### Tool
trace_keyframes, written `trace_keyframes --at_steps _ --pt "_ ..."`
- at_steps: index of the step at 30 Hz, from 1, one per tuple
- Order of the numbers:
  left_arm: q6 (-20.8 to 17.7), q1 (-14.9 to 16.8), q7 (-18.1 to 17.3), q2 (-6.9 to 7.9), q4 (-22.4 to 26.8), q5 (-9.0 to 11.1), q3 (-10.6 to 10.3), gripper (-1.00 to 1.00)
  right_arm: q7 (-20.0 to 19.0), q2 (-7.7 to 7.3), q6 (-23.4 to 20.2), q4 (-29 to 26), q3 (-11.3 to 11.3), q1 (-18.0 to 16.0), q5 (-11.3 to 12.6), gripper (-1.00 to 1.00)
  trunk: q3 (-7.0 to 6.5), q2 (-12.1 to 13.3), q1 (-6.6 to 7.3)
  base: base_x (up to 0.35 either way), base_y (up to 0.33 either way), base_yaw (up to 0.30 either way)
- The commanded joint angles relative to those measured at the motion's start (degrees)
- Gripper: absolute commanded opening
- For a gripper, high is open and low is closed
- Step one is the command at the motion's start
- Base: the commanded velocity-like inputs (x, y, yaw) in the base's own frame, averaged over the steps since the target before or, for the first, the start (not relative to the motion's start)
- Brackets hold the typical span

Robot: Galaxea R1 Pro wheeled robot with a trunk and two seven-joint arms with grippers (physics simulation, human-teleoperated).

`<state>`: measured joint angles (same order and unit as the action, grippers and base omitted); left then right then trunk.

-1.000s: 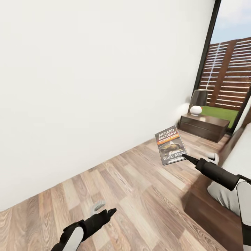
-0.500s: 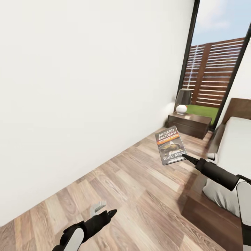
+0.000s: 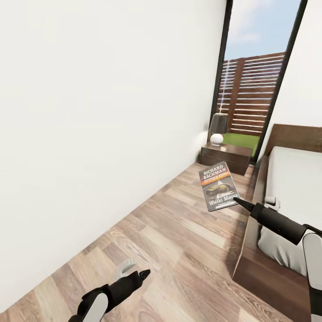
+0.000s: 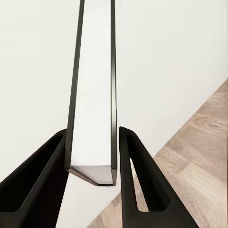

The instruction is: In the bedroom, move the book from the bed onto either nightstand, and place the two sandals side by side next to the bed.

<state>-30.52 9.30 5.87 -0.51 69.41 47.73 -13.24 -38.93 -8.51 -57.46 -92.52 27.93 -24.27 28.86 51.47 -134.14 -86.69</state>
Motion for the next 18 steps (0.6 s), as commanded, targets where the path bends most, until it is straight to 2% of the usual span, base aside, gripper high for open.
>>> trace_keyframes --at_steps 1,18 --pt "-0.16 0.02 0.55 0.0 0.0 0.61 -0.04 1.0 -0.4 0.03 -0.37 -0.03 0.08 -0.08 0.18 -1.0 0.06 -0.03 -0.01 0.251 0.242 -0.267" --pt "-0.16 0.02 0.55 -0.1 -0.49 0.52 -0.03 1.0 -0.35 0.1 -0.28 -0.03 0.04 -0.08 0.14 -1.0 0.06 -0.03 -0.01 0.251 0.242 -0.267"
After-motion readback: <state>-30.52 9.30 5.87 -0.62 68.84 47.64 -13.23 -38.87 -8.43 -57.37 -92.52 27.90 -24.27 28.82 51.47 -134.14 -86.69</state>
